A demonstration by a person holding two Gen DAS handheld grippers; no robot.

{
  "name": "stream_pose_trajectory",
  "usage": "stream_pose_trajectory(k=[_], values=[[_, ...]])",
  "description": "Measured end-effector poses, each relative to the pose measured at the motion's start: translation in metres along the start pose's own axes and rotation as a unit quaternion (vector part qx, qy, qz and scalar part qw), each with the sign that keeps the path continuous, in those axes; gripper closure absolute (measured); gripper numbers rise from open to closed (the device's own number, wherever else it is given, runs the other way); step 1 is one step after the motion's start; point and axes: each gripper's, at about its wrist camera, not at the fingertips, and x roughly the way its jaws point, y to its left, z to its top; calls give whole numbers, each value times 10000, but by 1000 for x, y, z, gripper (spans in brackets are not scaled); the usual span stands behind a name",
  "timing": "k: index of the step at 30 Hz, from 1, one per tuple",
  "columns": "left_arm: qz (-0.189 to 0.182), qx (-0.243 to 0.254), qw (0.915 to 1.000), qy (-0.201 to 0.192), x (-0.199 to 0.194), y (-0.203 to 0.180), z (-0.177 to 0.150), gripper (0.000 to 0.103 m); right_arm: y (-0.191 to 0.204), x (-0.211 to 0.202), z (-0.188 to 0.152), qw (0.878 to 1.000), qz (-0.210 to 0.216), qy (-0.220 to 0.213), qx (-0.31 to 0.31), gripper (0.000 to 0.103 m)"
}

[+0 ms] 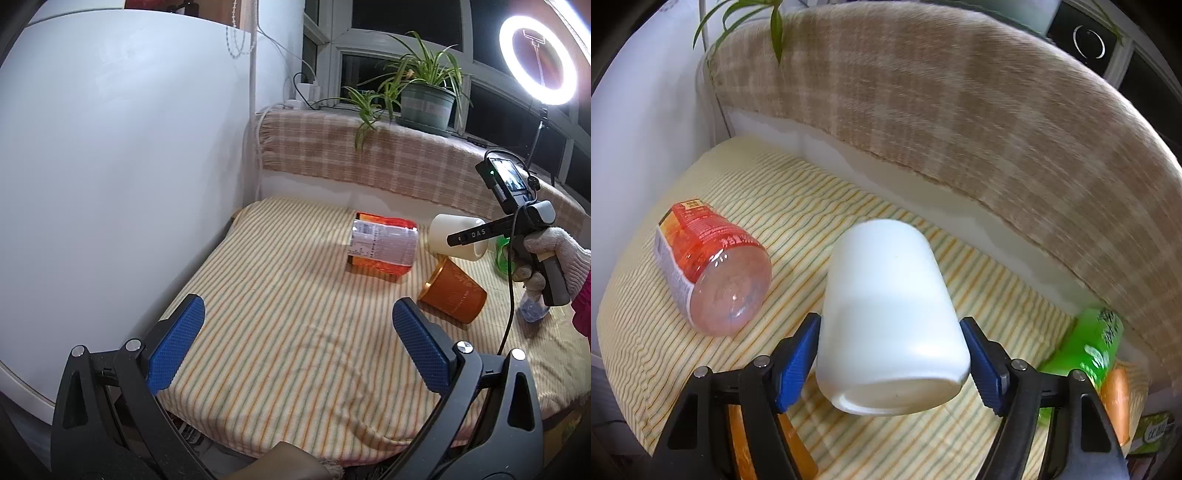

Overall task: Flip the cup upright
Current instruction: 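Close the right gripper around the white cup's body, then lift the white cup with the right gripper and rotate it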

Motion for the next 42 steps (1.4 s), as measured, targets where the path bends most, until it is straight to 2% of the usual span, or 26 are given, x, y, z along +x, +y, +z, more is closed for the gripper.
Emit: stream_pose_trajectory(k=[7, 17, 25, 36, 39, 42], values=[[-127, 61, 9999, -38, -5, -8, -3, 0, -18, -24, -20, 9995, -69, -199, 248, 28], [-305, 162, 9994, -8, -4, -20, -5, 0, -27, -64, -80, 9942, -213, -806, 685, 28], [-511, 324, 9982, -13, -6, -36, -6, 0, -21, -91, -136, 9847, -285, -1167, 1260, 28], [-856, 462, 9952, 93, -4, -62, -4, 0, 4, -95, -202, 9735, -297, -1164, 1947, 28], [-1006, 473, 9936, 213, -1, -70, -6, 0, 9, -97, -212, 9693, -181, -1163, 2160, 28], [-1303, 476, 9891, 504, 8, -78, -10, 0, 15, -96, -218, 9660, 5, -1126, 2329, 28]])
